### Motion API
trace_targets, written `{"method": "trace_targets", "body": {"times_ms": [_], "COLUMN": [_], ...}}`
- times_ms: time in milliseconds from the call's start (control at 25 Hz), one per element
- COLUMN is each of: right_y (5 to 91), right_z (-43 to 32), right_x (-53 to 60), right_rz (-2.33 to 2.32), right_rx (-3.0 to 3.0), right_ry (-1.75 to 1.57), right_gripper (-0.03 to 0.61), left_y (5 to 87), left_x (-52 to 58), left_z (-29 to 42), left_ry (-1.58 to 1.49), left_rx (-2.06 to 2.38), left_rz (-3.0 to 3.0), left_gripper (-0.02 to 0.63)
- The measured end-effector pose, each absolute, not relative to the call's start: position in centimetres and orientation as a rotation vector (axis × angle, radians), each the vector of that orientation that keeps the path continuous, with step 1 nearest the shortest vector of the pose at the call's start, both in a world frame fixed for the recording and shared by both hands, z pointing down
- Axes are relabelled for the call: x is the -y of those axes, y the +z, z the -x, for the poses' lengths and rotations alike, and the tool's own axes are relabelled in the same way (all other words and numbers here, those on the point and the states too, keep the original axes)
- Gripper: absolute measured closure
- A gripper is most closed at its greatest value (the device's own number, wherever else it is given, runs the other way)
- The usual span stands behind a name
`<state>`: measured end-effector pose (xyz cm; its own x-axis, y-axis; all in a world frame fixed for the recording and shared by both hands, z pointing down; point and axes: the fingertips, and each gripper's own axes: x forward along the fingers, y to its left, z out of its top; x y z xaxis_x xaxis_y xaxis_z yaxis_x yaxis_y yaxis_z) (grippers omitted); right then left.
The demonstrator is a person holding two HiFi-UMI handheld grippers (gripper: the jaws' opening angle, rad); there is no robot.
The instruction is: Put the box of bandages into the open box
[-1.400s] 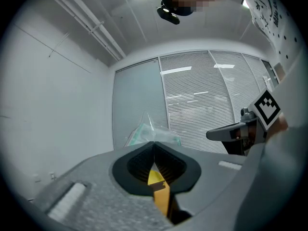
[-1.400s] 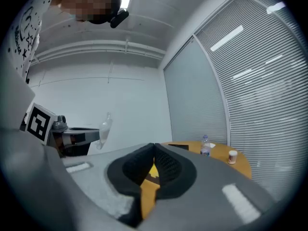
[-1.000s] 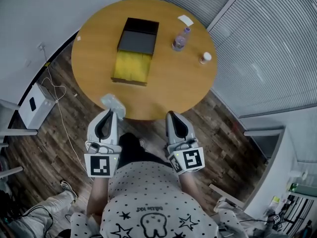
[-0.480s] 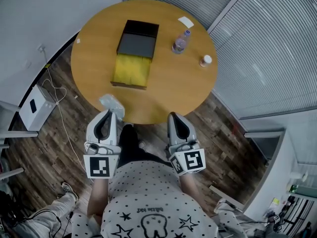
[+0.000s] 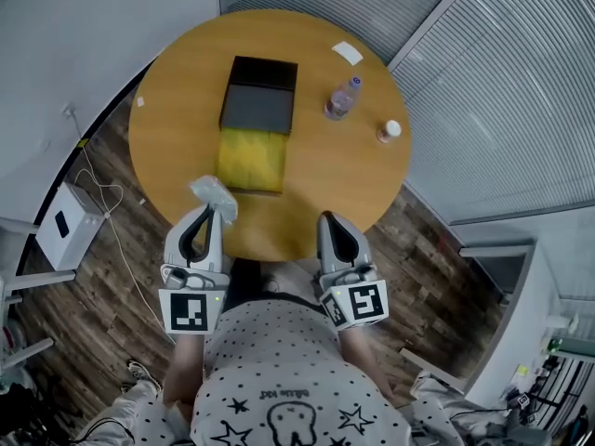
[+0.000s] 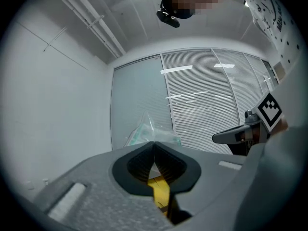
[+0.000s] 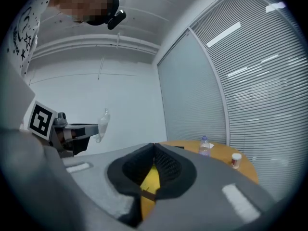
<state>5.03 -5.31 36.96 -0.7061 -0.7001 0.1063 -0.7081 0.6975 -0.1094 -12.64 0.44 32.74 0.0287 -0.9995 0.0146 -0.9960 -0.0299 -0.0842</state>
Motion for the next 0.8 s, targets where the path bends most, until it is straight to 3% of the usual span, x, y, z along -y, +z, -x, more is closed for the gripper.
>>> {"method": "trace_targets", "body": {"times_ms": [800], "right_y": [38.2], "right_z": [-1.7], "right_x": [9.3], "right_rz": [-1.406], "right_rx": [2.714], "right_ry": [0.226], "right_gripper": [0.574], "left_y": [36.0], "left_x": [6.5], "left_z": [16.9], "left_ry": [-0.147], "left_rx": [-1.965], "left_rz": [2.460], "left_gripper": [0.601]}}
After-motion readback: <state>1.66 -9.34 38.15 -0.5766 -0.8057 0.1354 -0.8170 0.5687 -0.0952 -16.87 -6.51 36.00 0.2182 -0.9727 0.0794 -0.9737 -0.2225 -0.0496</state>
